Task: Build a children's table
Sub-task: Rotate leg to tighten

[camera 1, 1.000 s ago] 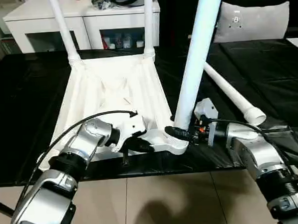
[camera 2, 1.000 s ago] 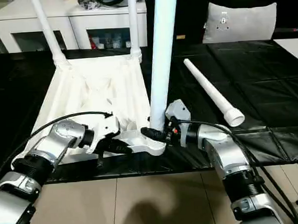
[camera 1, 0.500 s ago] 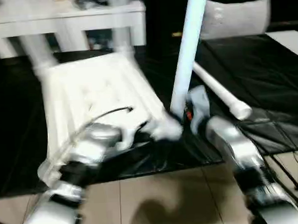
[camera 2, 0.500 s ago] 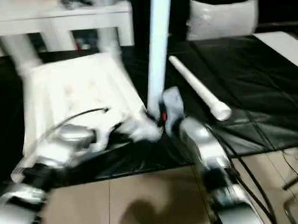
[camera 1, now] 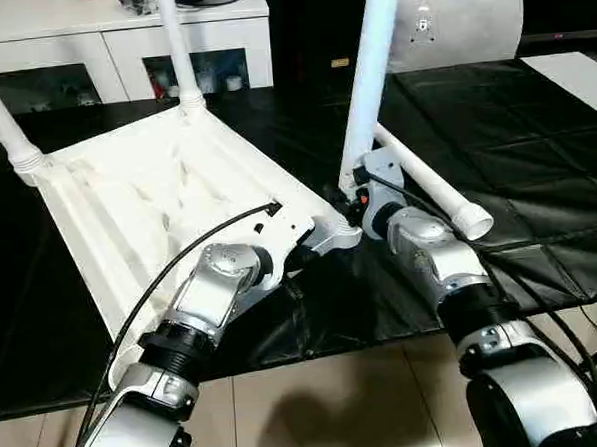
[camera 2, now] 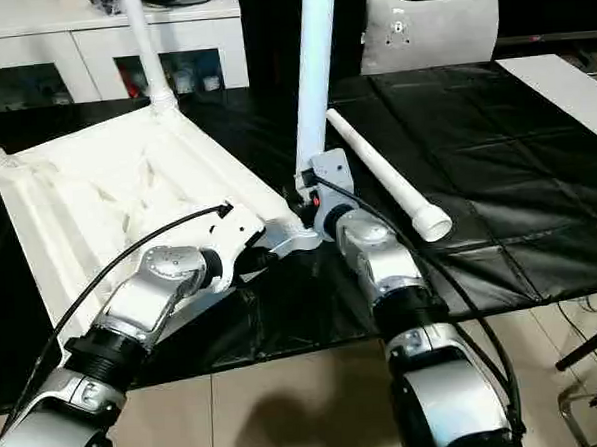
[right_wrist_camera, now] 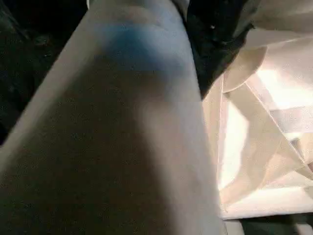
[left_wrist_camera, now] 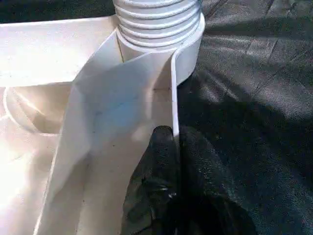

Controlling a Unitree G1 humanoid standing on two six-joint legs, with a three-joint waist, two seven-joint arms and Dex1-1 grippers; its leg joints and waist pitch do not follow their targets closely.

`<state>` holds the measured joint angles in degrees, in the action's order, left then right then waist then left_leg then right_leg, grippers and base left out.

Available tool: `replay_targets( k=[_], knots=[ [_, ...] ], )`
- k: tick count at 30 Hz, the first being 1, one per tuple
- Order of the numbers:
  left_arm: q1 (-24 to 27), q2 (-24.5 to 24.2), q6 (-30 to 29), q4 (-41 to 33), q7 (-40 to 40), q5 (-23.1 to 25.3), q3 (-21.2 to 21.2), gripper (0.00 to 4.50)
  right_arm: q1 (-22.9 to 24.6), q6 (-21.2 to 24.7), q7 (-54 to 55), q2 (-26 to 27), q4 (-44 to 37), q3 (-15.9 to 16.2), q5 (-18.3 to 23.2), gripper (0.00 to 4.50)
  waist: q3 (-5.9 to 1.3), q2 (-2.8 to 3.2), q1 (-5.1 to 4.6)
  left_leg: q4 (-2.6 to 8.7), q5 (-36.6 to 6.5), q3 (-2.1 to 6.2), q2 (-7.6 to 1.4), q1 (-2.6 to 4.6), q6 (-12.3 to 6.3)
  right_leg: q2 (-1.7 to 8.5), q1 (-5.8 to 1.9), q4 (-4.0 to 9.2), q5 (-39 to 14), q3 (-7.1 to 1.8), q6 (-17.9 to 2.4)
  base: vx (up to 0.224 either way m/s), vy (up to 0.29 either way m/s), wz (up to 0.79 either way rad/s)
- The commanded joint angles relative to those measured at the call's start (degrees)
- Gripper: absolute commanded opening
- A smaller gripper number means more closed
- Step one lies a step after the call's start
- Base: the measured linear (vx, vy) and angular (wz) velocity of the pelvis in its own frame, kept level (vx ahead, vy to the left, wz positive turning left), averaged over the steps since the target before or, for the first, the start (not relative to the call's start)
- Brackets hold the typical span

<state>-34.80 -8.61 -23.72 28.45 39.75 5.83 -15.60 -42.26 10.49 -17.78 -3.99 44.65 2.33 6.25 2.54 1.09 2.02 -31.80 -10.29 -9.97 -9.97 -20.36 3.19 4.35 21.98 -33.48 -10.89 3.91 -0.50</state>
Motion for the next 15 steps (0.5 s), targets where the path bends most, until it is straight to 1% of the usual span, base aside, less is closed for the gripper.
replay_targets(
  k=[1,2,3,4,5,6,9,10,11,12,13,14,15],
  knots=[
    [-0.2,0.54,2.51,-2.89,3.05,-1.65,-1.24,0.0,3.57,2.88,0.21,0.38,7.53,0.35,-1.15,2.66,-2.38,0.0,0.54,3.91,-15.61,1.14,-3.1,-0.15,-1.23,4.39,-1.91,4.48,-16.44,-2.81,-11.96,0.0,0.0,0.0],
    [-0.21,0.41,2.66,-2.8,3.13,-1.65,-1.22,0.0,3.66,2.63,-0.05,0.33,7.34,0.28,-1.08,2.71,-2.53,0.06,0.82,3.74,-15.5,0.98,-3.2,0.15,-1.19,4.54,-1.76,4.59,-15.38,-2.96,-12.22,0.0,0.0,0.0],
    [-0.22,0.26,2.86,-2.66,3.23,-1.65,-1.18,0.0,3.79,2.28,-0.4,0.25,7.08,0.2,-0.99,2.81,-2.68,-0.04,0.8,3.61,-14.63,0.97,-3.17,0.1,-1.22,4.51,-1.92,4.28,-13.59,-3.02,-12.52,0.0,0.0,0.0],
    [-0.51,-0.27,3.59,-1.6,3.33,-1.67,-0.8,0.0,4.72,0.46,-2.58,-0.29,5.15,0.29,-0.6,2.95,-2.68,-0.01,0.86,3.71,-13.43,0.98,-3.14,-0.1,-1.6,4.29,-2.06,3.94,-11.0,-2.9,-13.07,0.0,0.0,0.0],
    [-0.75,-0.44,3.99,-0.91,3.39,-1.67,-0.63,0.0,5.09,-0.36,-3.8,-0.56,4.41,0.39,-0.39,3.12,-2.69,-0.03,0.93,3.61,-13.39,0.89,-3.13,-0.05,-1.85,4.32,-2.06,3.96,-10.32,-2.89,-13.2,0.0,0.0,0.0],
    [-1.1,-0.71,4.51,0.05,3.33,-1.55,-0.41,0.0,5.84,-0.83,-4.87,-1.1,3.05,0.54,-0.25,3.12,-2.85,0.26,0.97,3.5,-12.8,0.89,-3.13,-0.02,-2.15,4.31,-2.23,3.8,-8.57,-2.88,-13.62,0.0,0.0,0.0],
    [-2.28,-1.85,6.22,2.73,3.73,-1.13,-0.03,0.0,9.53,-4.48,-10.28,-3.64,-2.69,0.97,0.73,3.34,-3.16,0.17,1.65,3.05,-9.98,0.75,-2.95,-0.11,-3.42,4.33,-2.68,3.41,-4.24,-2.83,-14.34,0.0,0.0,0.0],
    [-2.48,-2.12,6.56,3.15,3.96,-1.09,0.01,0.0,10.56,-5.42,-11.91,-4.19,-4.3,0.86,1.36,3.55,-3.25,0.13,1.87,2.9,-9.03,0.7,-3.01,-0.19,-4.05,4.4,-2.72,3.28,-2.72,-2.85,-14.78,0.0,0.0,0.0],
    [-2.56,-2.27,6.75,3.34,4.12,-1.09,0.02,0.0,11.16,-5.95,-13.02,-4.51,-5.24,0.82,1.78,3.55,-3.39,0.0,2.14,2.77,-7.81,0.76,-3.03,-0.34,-4.84,4.45,-2.93,2.99,-1.18,-2.8,-14.78,0.0,0.0,0.0],
    [-2.7,-2.45,7.07,3.65,4.44,-1.09,0.0,0.0,11.83,-6.19,-14.09,-5.02,-6.33,0.86,2.1,3.62,-3.39,0.04,2.12,2.71,-7.34,0.76,-3.01,-0.37,-5.25,4.36,-2.81,2.88,-0.77,-2.76,-15.01,0.0,0.0,0.0],
    [-2.73,-2.48,7.12,3.71,4.49,-1.09,0.0,0.0,11.94,-6.23,-14.26,-5.11,-6.51,0.87,2.15,3.69,-3.38,0.39,2.18,2.68,-7.15,0.8,-2.95,-0.45,-5.52,4.36,-2.8,2.88,-0.85,-2.69,-15.14,0.0,0.0,0.0],
    [-2.89,-3.49,8.82,4.55,7.04,-1.04,-0.7,0.0,14.31,-7.7,-18.93,-7.87,-10.2,1.39,2.83,3.79,-3.53,0.42,2.19,2.38,-6.56,0.84,-2.89,-0.76,-5.88,4.4,-2.87,2.86,-0.61,-2.66,-15.21,0.0,0.0,0.0],
    [-2.89,-3.49,8.82,4.55,7.04,-1.04,-0.7,0.0,14.31,-7.7,-18.93,-7.87,-10.2,1.39,2.83,3.9,-3.44,0.35,2.38,2.29,-6.97,0.76,-2.96,-0.65,-6.1,4.29,-2.67,2.98,-0.78,-2.69,-15.04,0.0,0.0,0.0]
  ],
)
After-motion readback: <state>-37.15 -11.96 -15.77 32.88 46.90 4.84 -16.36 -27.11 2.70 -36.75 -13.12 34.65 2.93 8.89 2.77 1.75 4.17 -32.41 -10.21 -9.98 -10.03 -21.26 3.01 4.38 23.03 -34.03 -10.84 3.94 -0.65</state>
